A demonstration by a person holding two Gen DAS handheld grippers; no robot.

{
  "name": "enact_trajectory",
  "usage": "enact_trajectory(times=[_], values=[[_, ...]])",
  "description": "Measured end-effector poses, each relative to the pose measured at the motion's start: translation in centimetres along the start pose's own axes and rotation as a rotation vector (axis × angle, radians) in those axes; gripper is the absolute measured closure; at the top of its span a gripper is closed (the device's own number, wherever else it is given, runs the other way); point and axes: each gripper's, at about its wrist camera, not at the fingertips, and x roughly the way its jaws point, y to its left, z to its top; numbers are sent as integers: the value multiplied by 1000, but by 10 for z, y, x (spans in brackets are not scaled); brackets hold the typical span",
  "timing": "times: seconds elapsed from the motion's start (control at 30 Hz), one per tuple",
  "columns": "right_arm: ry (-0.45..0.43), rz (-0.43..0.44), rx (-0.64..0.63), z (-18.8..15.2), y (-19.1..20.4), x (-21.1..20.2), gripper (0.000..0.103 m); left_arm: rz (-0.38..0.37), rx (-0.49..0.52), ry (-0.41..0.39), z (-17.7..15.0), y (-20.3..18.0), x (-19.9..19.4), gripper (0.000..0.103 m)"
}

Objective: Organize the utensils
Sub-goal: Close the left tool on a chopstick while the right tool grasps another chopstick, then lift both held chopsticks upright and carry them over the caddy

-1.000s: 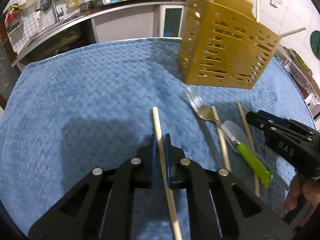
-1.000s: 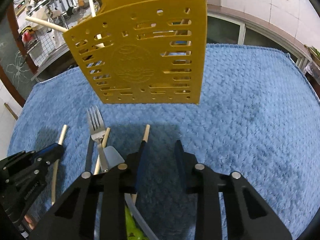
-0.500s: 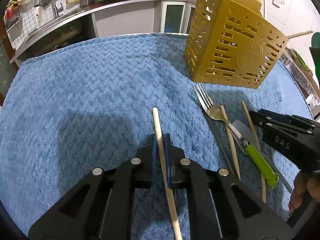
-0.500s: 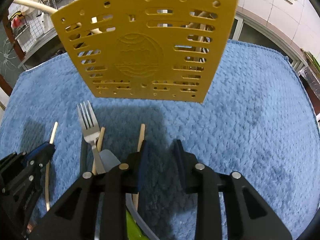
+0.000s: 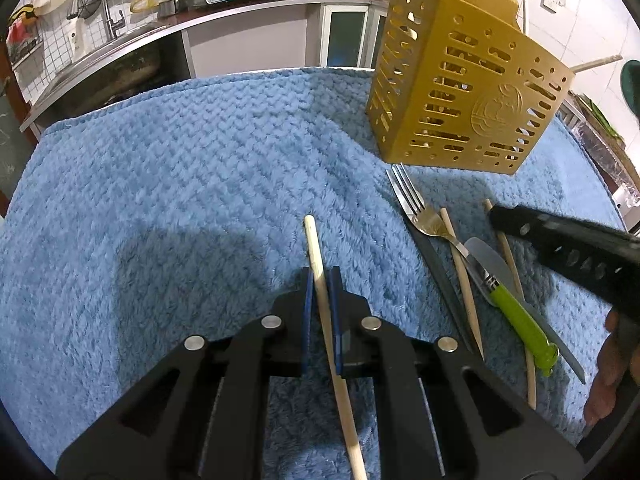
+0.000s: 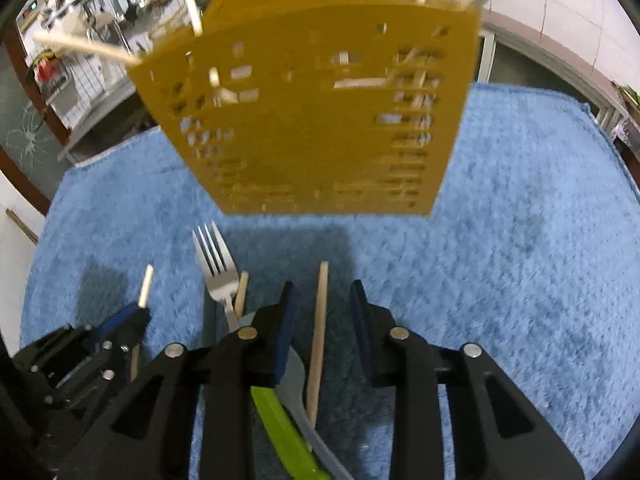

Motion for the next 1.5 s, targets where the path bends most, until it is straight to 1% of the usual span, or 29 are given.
enact_trajectory(times=[0.03,0.07,0.13,0.2,0.23,0.3,0.37,0.4,0.53,0.6,0.63,0.77,0.8,0.97,1.13,1.23,1.33,1.5], values=[[11,-10,-4,-1,2,4,79,-3,-1,0,0,0,0,96],[2,-27,-17,-2,4,6,81,-4,-2,1,0,1,0,96],[0,-56,-44,-3,12,7,82,-7,-6,3,1,2,0,96],[9,-43,-38,-2,13,8,94,-3,-7,5,2,1,0,96],[11,-33,-33,-1,13,7,97,-2,-7,4,2,0,0,96],[13,2,-14,0,9,6,97,-2,-16,4,3,1,1,96],[-8,30,-5,-2,-2,0,97,-9,-30,-1,4,2,0,96],[-26,57,-1,-3,-4,-4,97,-15,-31,-10,4,1,-2,97],[-79,115,19,-2,-19,-18,97,-30,-38,-56,5,0,-15,97],[-97,127,28,-1,-24,-24,97,-37,-41,-80,7,-1,-24,97],[-119,126,26,-1,-26,-30,97,-40,-44,-90,7,-1,-28,97],[-144,147,36,3,-42,-37,97,-54,-44,-112,11,-4,-39,98],[-152,149,38,1,-40,-42,97,-63,-47,-116,12,-5,-42,98],[-254,147,24,4,-52,-71,97,-91,-55,-167,15,-12,-58,98],[-360,133,-21,6,-61,-107,97,-130,-61,-216,21,-20,-76,98],[-437,112,-68,3,-59,-126,97,-142,-56,-251,22,-25,-85,98],[-490,108,-94,1,-58,-140,97,-158,-60,-272,22,-28,-90,98],[-577,114,-112,1,-62,-160,97,-156,-54,-342,26,-32,-105,98]])
